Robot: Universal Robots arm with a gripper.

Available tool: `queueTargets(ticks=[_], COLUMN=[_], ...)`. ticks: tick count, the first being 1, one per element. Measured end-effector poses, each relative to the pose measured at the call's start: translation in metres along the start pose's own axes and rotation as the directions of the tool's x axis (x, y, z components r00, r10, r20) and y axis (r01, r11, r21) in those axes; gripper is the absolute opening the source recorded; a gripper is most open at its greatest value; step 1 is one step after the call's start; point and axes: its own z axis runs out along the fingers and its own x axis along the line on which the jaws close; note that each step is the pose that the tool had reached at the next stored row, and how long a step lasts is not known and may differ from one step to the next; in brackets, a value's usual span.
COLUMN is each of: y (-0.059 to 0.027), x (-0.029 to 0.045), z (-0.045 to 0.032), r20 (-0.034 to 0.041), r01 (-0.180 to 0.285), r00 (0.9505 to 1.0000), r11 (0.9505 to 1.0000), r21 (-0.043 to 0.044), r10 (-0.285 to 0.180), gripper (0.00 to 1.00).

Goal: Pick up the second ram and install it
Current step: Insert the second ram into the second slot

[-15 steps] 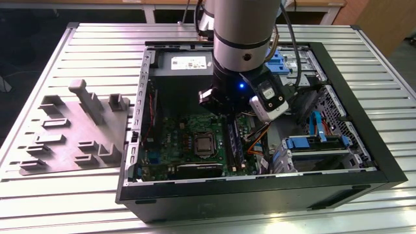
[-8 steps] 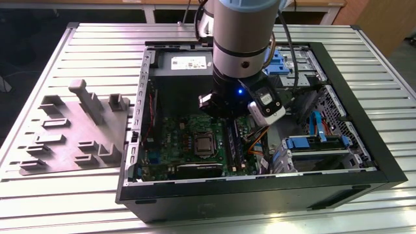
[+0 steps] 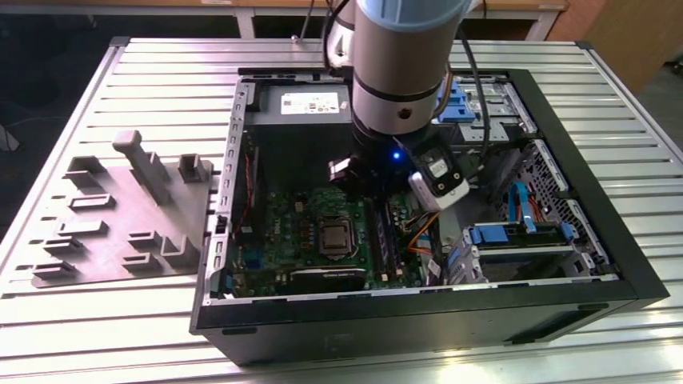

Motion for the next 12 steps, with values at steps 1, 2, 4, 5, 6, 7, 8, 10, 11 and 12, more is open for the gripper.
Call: queueTargets(ticks=[1, 2, 4, 5, 6, 7, 8, 10, 11, 12], y=[-0.0001, -0.0001, -0.0002, -0.0002, -0.0003, -0.0003, -0.0003, -0.0005, -0.0005, -0.0006], x=[0.0000, 0.0000, -0.0009, -0.0014, -0.0019, -0.0022, -0.0023, -0.0024, -0.0024, -0.0024], z=[0.0010, 0.0016, 0.0030, 0.0037, 0.0044, 0.0050, 0.0059, 0.0082, 0.0093, 0.0104], r20=[0.0000, 0.0000, 0.0001, 0.0001, 0.0001, 0.0000, 0.0001, 0.0001, 0.0001, 0.0002], r01=[0.000, 0.000, 0.000, -0.001, -0.001, -0.001, -0.002, -0.003, -0.003, -0.004], r00=[1.0000, 1.0000, 1.0000, 1.0000, 1.0000, 1.0000, 1.0000, 1.0000, 1.0000, 1.0000], r11=[1.0000, 1.0000, 1.0000, 1.0000, 1.0000, 1.0000, 1.0000, 1.0000, 1.0000, 1.0000], r21=[0.0000, 0.0000, 0.0000, -0.0001, 0.0000, 0.0001, 0.0001, 0.0002, 0.0003, 0.0002], r10=[0.000, 0.000, 0.000, 0.001, 0.001, 0.001, 0.002, 0.003, 0.003, 0.004], gripper=[0.13, 0.13, 0.13, 0.13, 0.13, 0.13, 0.13, 0.13, 0.13, 0.13])
